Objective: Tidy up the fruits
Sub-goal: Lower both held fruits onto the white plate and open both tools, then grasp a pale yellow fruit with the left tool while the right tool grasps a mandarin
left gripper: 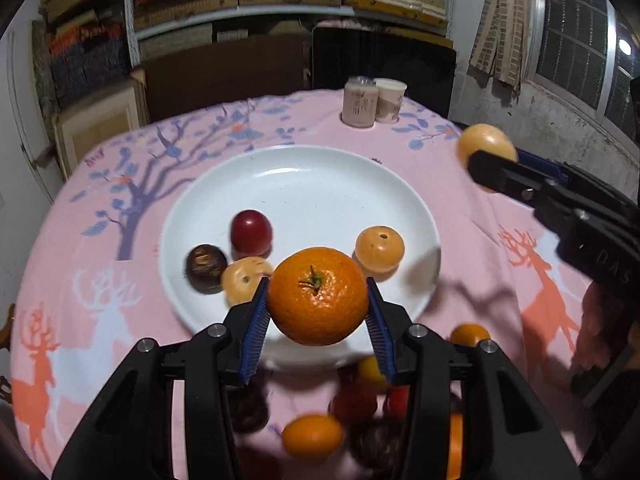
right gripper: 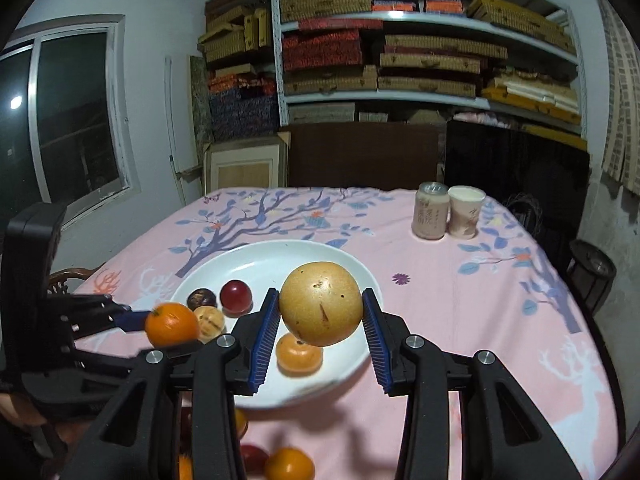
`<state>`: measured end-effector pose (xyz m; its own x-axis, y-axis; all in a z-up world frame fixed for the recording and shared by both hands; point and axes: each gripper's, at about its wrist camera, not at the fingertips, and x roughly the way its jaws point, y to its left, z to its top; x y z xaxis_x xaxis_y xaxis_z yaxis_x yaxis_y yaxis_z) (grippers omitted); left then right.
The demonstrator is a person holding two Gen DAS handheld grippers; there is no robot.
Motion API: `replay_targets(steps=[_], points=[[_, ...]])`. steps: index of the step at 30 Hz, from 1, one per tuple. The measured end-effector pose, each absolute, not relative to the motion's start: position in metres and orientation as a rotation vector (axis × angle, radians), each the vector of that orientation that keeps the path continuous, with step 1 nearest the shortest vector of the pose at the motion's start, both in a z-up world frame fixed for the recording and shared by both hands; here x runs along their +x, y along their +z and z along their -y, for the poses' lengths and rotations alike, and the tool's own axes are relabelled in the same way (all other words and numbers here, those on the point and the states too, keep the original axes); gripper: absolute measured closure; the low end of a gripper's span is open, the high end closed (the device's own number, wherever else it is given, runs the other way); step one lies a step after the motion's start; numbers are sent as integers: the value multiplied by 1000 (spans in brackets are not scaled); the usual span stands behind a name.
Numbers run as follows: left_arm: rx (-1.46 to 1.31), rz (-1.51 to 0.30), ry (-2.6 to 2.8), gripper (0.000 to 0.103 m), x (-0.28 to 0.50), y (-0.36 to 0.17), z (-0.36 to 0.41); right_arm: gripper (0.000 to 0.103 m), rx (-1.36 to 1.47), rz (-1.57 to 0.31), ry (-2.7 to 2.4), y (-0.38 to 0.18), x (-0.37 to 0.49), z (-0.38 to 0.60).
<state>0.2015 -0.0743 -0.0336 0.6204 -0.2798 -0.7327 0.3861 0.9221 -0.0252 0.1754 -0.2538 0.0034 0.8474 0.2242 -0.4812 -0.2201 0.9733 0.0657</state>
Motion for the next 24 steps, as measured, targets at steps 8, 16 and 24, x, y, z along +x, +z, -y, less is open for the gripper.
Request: replay_targets(steps=[8, 16, 24], points=[[194, -871, -336, 57, 244, -58, 96, 44, 15, -590, 277, -19, 239, 242], [196, -767, -260, 26, 227, -39, 84, 37, 49, -581, 284, -11, 218, 243], [232, -668, -235, 17, 180, -12, 87, 37, 112, -572, 299, -4, 169, 260]])
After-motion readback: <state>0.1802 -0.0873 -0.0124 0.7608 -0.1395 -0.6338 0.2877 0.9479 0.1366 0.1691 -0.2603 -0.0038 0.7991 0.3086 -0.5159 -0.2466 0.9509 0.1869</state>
